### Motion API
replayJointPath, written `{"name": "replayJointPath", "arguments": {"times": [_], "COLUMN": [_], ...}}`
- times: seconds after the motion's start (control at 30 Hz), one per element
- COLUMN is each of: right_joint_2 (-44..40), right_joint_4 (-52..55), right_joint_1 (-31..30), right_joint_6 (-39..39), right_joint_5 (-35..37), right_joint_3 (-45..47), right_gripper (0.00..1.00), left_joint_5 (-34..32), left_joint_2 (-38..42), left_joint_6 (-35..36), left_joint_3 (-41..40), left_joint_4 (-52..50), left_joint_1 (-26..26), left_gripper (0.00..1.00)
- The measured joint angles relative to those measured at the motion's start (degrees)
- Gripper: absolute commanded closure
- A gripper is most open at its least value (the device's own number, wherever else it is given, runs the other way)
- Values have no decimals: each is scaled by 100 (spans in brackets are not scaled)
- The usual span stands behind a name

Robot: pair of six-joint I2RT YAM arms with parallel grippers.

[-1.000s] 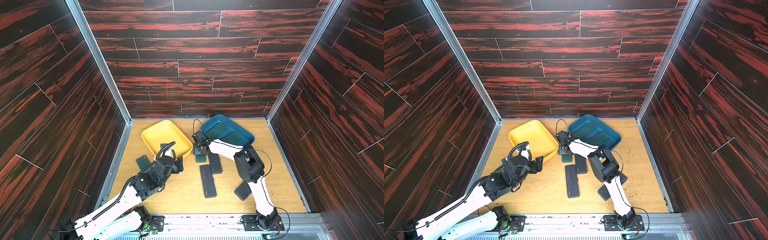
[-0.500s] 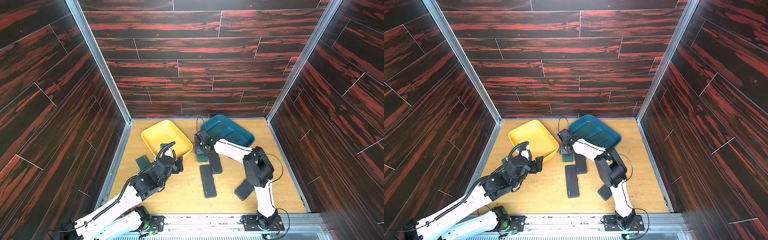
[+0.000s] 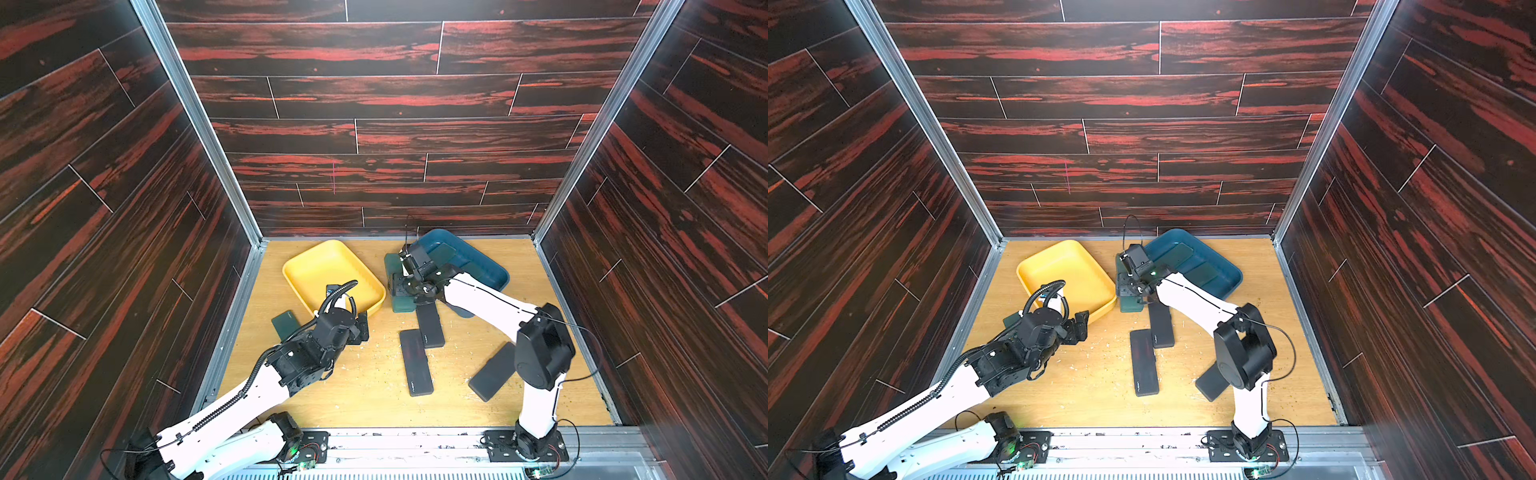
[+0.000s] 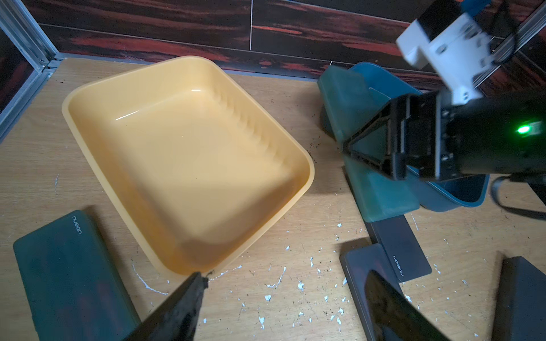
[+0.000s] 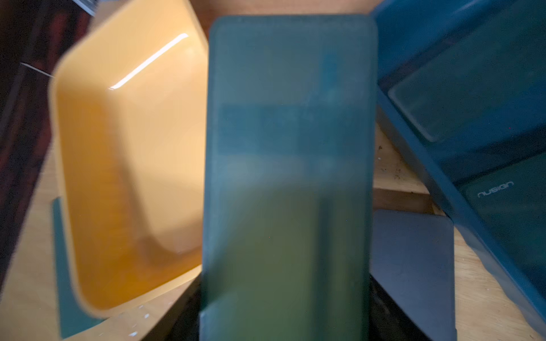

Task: Place the pencil cases by color into the storage box
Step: Pick up the pencil case from the center of the board, then place the pencil case at the storage box.

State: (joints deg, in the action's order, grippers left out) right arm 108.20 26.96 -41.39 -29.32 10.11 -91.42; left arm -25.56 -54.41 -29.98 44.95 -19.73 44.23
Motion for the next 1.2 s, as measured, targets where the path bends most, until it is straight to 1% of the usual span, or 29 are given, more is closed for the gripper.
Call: {"name": "replayJointPath", "arguments": {"times": [0.13, 0.23, 0.57, 0.67, 0.83, 1.07, 1.2], "right_joint_2": [-269, -439, -791, -793, -791, -778, -629], "right_joint_4": [-28, -66, -223, -317, -428, -470, -459], "right_joint_1": [181, 433, 1561, 1893, 2227, 2354, 2380], "right_joint_6": [-44, -68, -262, -376, -678, -1147, -1388], "right_joint_5": [-299, -422, -511, -393, -140, 387, 621], "right_joint_3": [24, 105, 688, 898, 1143, 1248, 1248], "right_gripper": [43, 43, 43, 43, 44, 44, 44], "left_joint_5": [4, 17, 354, 503, 719, 957, 1064], "left_joint_2": [-122, -219, -525, -621, -739, -824, -824], "left_joint_6": [85, 151, 411, 474, 544, 555, 553], "left_joint_3": [118, 195, 254, 254, 254, 236, 201], "left_joint_4": [4, 35, 380, 518, 734, 1016, 1123], "left_joint_1": [0, 0, -2, -2, -2, -2, -2], "left_gripper": [14, 14, 14, 14, 15, 15, 15]}}
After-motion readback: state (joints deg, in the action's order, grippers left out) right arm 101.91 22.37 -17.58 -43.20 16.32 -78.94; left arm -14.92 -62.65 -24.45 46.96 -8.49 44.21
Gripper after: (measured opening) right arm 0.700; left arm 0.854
